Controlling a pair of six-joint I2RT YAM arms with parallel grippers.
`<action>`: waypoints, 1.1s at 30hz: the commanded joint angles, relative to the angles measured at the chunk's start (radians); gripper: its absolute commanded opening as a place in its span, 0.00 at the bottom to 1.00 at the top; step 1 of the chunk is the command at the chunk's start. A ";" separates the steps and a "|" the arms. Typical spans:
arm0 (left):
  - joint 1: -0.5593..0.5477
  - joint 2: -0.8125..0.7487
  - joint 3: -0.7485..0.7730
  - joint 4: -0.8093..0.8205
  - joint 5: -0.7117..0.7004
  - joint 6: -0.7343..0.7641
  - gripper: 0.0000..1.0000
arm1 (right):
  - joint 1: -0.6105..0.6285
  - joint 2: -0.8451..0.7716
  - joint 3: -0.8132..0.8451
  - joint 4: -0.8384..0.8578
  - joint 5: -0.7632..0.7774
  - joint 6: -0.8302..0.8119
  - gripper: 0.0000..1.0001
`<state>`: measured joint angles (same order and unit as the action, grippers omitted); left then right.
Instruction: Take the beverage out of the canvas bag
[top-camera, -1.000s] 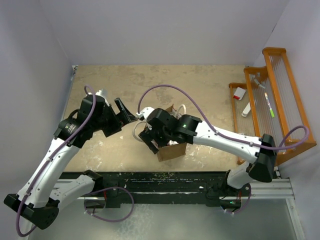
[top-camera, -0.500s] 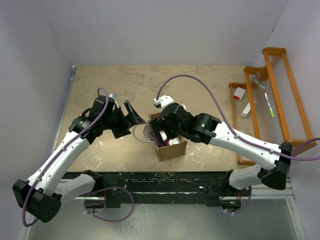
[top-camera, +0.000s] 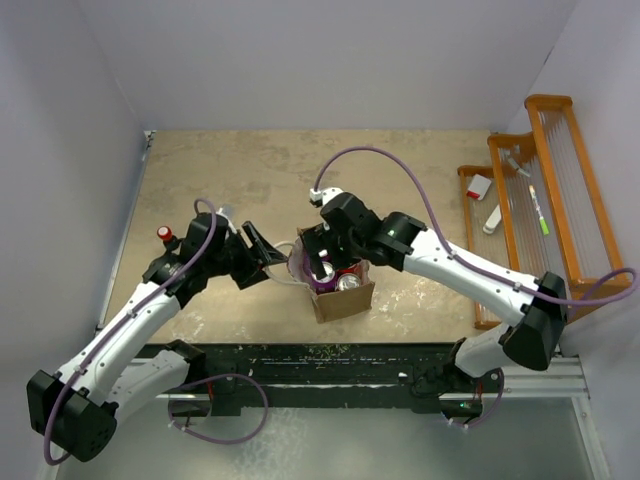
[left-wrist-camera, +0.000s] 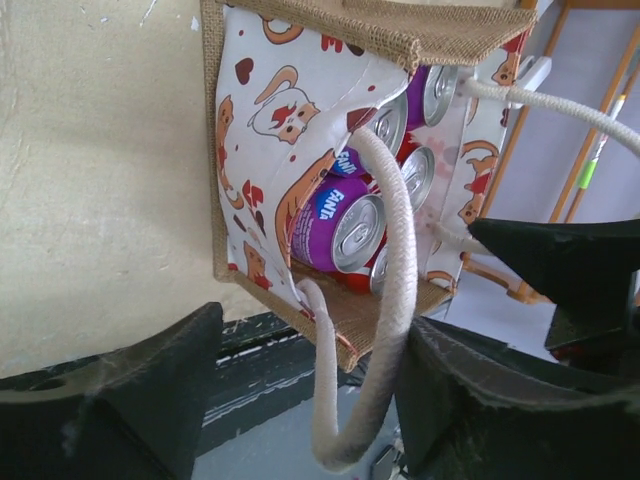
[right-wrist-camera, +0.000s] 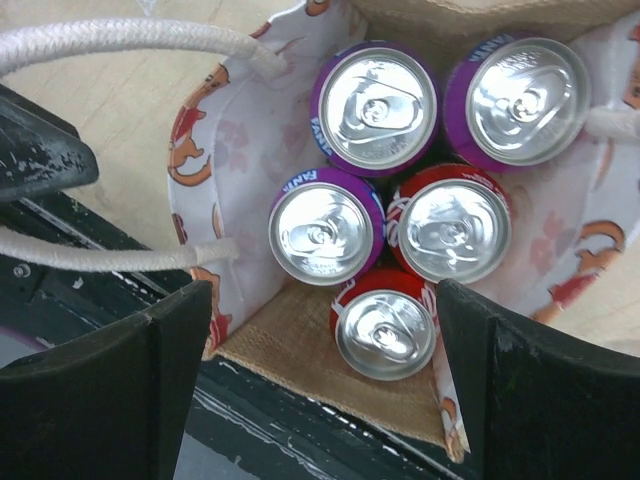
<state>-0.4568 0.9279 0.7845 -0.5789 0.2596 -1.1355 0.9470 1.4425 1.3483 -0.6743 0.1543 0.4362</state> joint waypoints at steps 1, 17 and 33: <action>0.000 -0.016 -0.019 0.077 0.022 -0.030 0.66 | -0.007 0.043 0.080 0.007 -0.046 0.005 0.93; -0.002 -0.104 -0.111 0.120 0.023 -0.103 0.04 | -0.035 0.261 0.239 -0.115 0.148 0.096 0.88; -0.002 -0.089 -0.111 0.149 0.029 -0.101 0.00 | -0.056 0.421 0.404 -0.236 0.166 0.303 0.76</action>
<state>-0.4568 0.8398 0.6727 -0.4740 0.2741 -1.2198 0.8906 1.8530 1.6897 -0.8845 0.3264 0.6987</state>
